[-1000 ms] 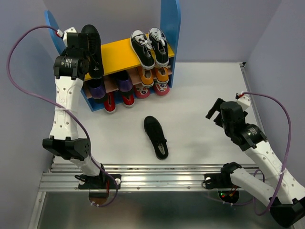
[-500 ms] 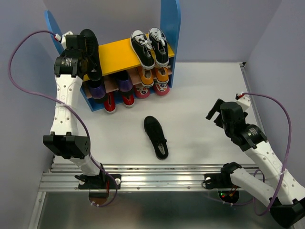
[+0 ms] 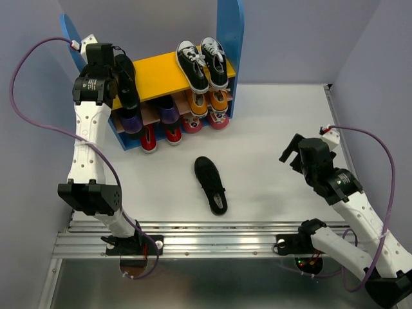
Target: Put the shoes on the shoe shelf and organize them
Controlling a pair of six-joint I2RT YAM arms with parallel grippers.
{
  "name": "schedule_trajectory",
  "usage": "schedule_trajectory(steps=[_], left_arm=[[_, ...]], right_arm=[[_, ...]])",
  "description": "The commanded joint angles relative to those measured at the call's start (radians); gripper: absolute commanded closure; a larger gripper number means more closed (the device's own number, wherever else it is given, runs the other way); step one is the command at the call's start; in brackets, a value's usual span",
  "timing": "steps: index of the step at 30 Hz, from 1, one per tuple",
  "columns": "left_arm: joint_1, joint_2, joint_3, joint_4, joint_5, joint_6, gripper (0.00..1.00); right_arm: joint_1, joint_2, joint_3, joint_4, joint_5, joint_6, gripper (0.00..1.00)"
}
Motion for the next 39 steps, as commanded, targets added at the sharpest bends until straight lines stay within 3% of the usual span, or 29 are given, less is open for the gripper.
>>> schedule_trajectory(steps=[1,5,8,11,15,24,31,39], left_arm=[[-0.002,-0.08,0.079,0.054,0.075,0.044,0.47],[-0.067,-0.149,0.124,0.063,0.045,0.091,0.47],[-0.215,-0.224,0.11,0.073,-0.12,0.142,0.46],[-0.33,-0.314,0.007,0.073,-0.188,0.098,0.45],[-0.501,-0.432,-0.354,0.146,-0.283,-0.027,0.45],[-0.775,-0.506,-0.827,0.197,-0.23,-0.375,0.43],[-0.961,-0.445,-1.025,0.263,-0.17,-0.576,0.38],[-1.071,-0.364,-1.139,0.406,-0.061,-0.657,0.38]], right_arm=[[0.0,-0.011,0.054,-0.005,0.014,0.001,0.01],[0.0,-0.008,0.057,-0.005,0.009,0.004,0.01],[0.0,-0.003,0.06,-0.004,0.008,0.008,0.01],[0.0,0.0,0.06,0.004,0.006,0.013,0.01],[0.0,0.029,0.056,0.024,0.003,0.009,0.01],[0.0,0.071,0.062,0.039,-0.011,0.004,0.0],[0.0,0.083,0.039,0.059,-0.032,0.016,0.0],[0.0,0.091,0.026,0.062,-0.026,0.015,0.0]])
